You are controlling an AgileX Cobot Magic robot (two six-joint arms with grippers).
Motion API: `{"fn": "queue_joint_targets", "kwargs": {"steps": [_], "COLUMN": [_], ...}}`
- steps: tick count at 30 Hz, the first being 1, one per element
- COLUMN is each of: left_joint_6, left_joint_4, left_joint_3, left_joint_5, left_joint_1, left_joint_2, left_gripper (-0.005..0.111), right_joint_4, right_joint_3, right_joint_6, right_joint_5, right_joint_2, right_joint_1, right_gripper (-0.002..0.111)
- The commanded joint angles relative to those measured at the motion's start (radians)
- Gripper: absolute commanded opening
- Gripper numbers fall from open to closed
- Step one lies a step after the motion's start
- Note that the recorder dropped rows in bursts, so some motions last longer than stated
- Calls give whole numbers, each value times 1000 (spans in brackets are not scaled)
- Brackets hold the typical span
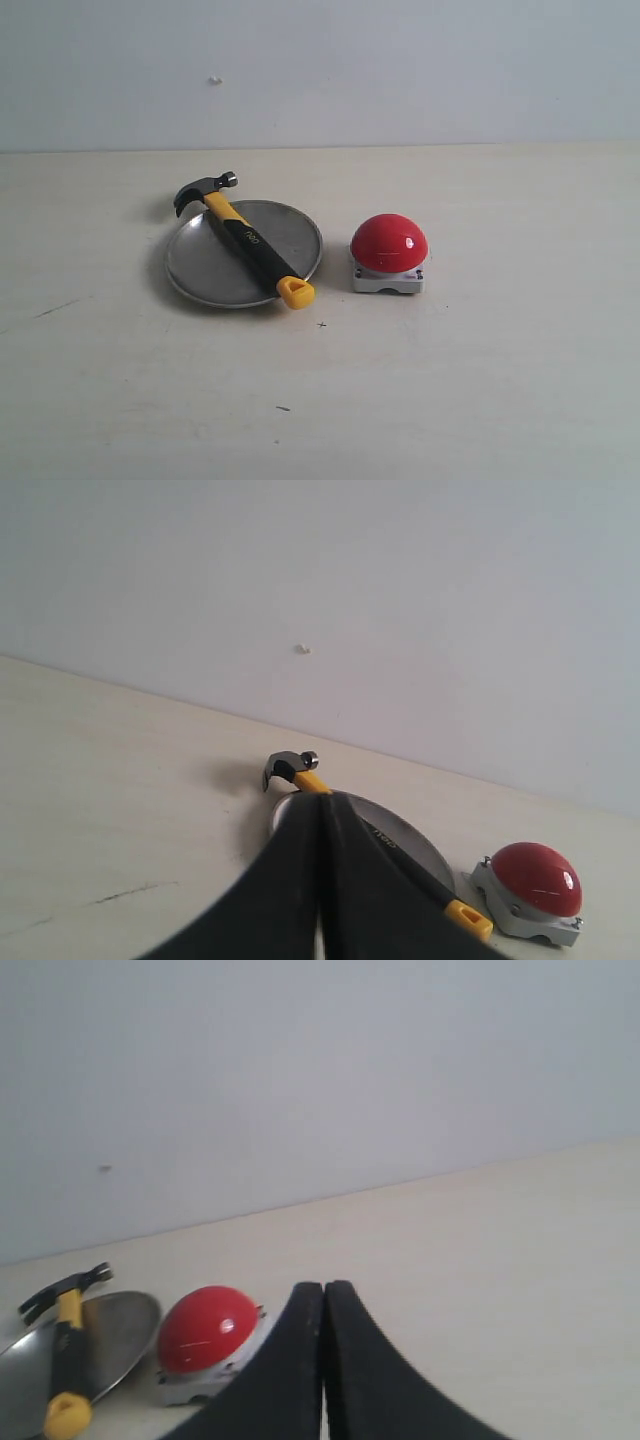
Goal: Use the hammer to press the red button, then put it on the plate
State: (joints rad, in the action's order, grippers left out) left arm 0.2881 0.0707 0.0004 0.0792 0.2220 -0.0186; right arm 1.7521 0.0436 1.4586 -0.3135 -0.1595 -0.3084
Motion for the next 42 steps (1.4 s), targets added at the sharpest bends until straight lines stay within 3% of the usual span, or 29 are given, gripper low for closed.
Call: {"fn": "queue_joint_targets", "kwargs": {"steps": [1,7,35,39,42], "left_joint_6": [-6,-6,-6,-6,-4], "left_joint_4": [8,8,8,8,8], "left_joint_3": [0,0,0,0,0], "left_joint_5": [2,2,2,2,2], "left_joint_1": [-2,-2,-2,-2,-2], "left_joint_2": [7,7,7,7,7], "left_gripper": [0,0,0,0,0], "right_joint_4": [-8,-8,-17,-351,-750], "right_joint_3": [-5,-5,-5,-5,-5], "right_joint_6": [11,11,1,-193,-578], "right_joint_5": [16,30,61,107,138], "right_joint_2": [5,5,5,8,8], "right_joint_1": [153,297,298,298,298], "right_gripper": [0,0,0,0,0]}}
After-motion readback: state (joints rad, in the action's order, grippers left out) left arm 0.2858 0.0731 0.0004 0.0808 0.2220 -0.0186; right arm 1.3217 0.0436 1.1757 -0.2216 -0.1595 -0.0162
